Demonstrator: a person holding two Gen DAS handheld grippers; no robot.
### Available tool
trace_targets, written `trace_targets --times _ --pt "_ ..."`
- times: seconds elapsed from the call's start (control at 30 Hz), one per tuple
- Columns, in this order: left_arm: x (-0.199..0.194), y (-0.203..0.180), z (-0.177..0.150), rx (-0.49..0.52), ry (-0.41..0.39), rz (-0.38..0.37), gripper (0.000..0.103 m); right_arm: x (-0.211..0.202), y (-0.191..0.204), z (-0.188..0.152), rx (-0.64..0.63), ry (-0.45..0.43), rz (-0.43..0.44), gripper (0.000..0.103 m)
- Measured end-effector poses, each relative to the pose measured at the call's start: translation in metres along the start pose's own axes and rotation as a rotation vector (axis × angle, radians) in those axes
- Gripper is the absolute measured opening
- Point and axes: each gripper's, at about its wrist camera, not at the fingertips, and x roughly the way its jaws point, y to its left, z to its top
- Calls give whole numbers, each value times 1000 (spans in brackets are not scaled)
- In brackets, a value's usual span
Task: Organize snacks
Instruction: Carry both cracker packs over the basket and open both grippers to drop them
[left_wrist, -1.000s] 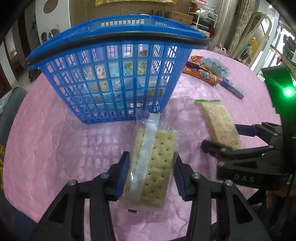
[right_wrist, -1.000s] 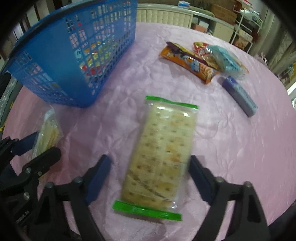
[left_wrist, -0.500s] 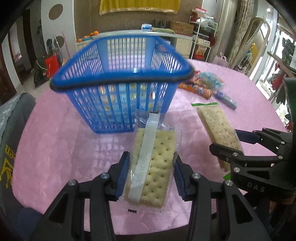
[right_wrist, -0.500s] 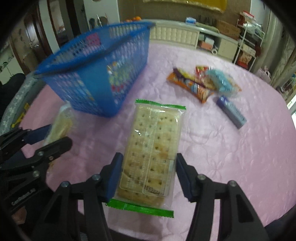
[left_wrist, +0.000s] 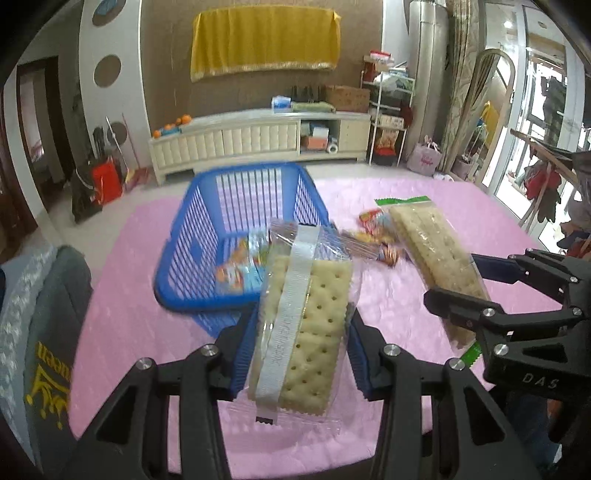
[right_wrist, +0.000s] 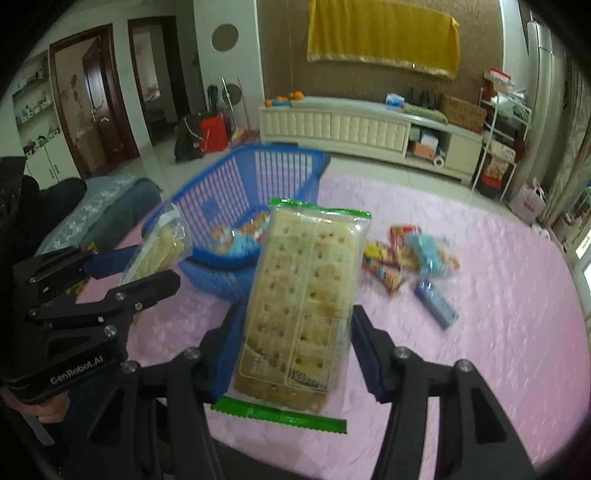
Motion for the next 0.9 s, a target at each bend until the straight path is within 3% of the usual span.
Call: trace_targets --times 0.4,0.9 --pt "8 33 71 5 -54 38 43 7 7 70 -51 -91 49 61" --pt "79 83 84 -75 64 12 43 96 23 105 -45 40 136 61"
